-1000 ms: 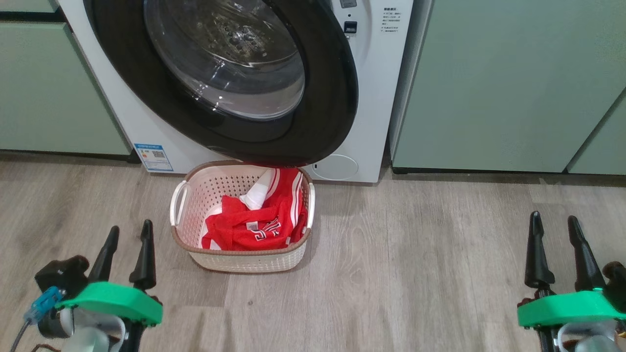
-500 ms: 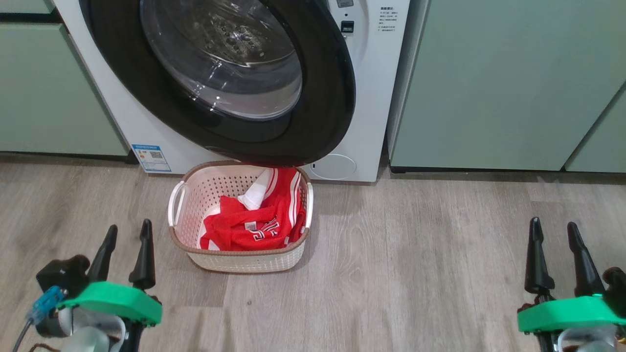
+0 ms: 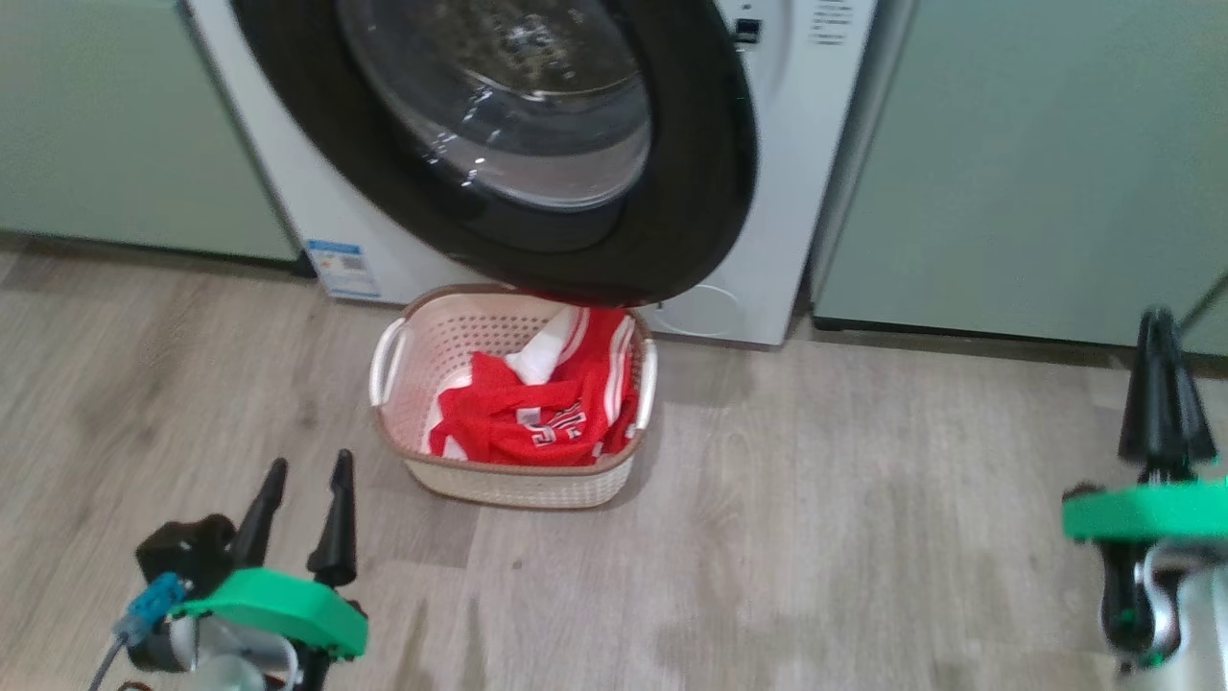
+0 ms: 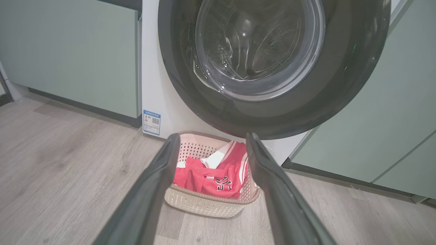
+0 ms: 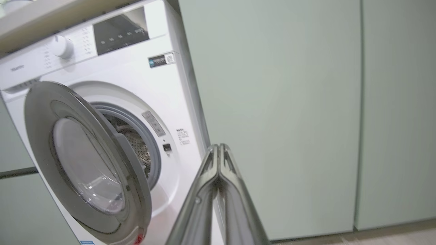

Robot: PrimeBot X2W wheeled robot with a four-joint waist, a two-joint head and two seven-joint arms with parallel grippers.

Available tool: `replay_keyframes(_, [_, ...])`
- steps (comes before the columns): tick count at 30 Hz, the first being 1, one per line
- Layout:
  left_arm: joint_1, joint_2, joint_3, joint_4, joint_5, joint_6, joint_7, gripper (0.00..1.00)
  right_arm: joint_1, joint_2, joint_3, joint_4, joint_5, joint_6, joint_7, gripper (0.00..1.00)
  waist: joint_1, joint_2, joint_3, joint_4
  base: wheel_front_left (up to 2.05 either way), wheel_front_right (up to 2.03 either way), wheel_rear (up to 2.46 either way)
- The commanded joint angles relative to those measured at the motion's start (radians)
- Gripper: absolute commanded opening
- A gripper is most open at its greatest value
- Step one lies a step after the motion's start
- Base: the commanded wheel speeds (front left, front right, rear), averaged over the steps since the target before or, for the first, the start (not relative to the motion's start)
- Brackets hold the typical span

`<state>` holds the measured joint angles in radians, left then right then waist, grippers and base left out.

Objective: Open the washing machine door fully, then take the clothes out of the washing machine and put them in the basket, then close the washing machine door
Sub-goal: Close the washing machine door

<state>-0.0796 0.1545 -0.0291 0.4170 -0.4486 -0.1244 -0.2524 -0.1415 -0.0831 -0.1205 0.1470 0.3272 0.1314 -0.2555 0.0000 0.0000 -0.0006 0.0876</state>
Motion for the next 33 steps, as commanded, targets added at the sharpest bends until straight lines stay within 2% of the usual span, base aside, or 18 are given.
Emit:
replay_keyframes(1, [-0.041,0.012,0.026,-0.024,0.008,-0.006,-0.009,1.00,-0.055,-0.027,0.033,-0.037,0.007,-0.001,-0.006,0.00,0.0000,0.0000,0.013,0.031,0.00,0.00,0.00])
replay_keyframes(6, [-0.048,-0.007,-0.020,-0.017,0.023,-0.006,-0.009,1.00,-0.164,-0.080,0.088,-0.031,0.030,-0.001,-0.006,0.00,0.0000,0.0000,0.034,0.110,0.00,0.00,0.00])
replay_keyframes(10, [-0.055,-0.023,-0.040,-0.011,0.024,-0.006,-0.009,1.00,-0.249,-0.114,0.172,0.003,0.049,-0.001,-0.006,0.00,0.0000,0.0000,0.052,0.176,0.00,0.00,0.00])
replay_keyframes(19, [-0.097,-0.063,-0.090,-0.017,0.001,-0.006,-0.009,1.00,-0.456,-0.188,0.406,0.246,0.062,-0.001,-0.006,0.00,0.0000,0.0000,0.122,0.299,0.00,0.00,0.00])
replay_keyframes(25, [-0.141,-0.083,-0.112,-0.028,-0.010,-0.006,-0.009,1.00,-0.590,-0.207,0.495,0.407,0.088,-0.001,-0.006,0.00,0.0000,0.0000,0.194,0.336,0.00,0.00,0.00])
replay_keyframes(33, [-0.187,-0.100,-0.120,-0.022,-0.023,-0.006,-0.009,1.00,-0.728,-0.215,0.512,0.572,0.127,-0.001,-0.006,0.00,0.0000,0.0000,0.263,0.345,0.00,0.00,0.00])
